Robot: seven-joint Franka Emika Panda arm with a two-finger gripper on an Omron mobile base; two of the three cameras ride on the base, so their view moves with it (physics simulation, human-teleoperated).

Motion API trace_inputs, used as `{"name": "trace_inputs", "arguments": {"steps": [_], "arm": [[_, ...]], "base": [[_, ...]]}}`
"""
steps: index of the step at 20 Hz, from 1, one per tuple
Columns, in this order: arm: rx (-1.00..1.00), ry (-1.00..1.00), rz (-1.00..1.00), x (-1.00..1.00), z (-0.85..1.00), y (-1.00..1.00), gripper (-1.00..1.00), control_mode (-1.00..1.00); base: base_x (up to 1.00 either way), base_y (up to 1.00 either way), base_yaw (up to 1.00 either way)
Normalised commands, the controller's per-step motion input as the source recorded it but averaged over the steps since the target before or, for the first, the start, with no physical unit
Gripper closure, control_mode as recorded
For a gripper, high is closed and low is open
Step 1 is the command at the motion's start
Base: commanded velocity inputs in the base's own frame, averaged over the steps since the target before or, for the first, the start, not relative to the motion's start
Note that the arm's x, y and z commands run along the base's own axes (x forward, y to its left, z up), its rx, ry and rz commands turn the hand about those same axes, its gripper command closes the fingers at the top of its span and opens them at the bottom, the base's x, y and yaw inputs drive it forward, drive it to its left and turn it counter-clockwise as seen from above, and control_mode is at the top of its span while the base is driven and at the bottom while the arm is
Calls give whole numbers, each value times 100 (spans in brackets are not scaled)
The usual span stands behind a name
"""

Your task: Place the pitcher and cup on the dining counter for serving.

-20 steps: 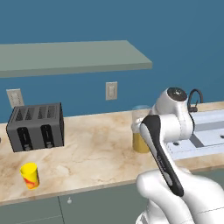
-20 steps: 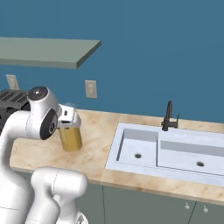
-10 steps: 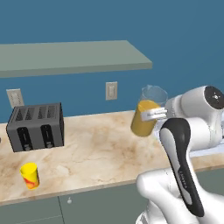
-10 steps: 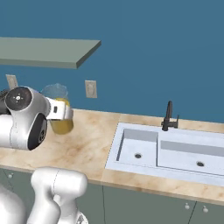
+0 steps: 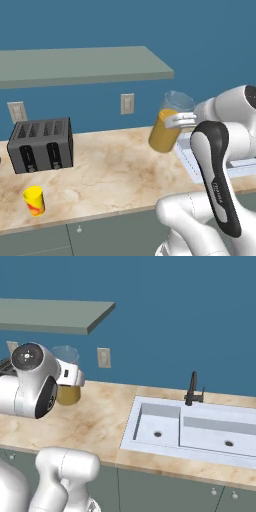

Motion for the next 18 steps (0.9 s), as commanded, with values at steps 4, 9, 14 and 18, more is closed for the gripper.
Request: {"name": "trace_inputs", "arguments": {"steps": [4,9,14,18], "arm": [[0,0,0,-2,0,0,100,100],[0,0,0,0,0,0,100,100],[0,0,0,0,0,0,100,100],[0,0,0,0,0,0,100,100]], "base": [[-8,0,3],[-63,0,37],[-74,0,75],[-49,0,96]]}}
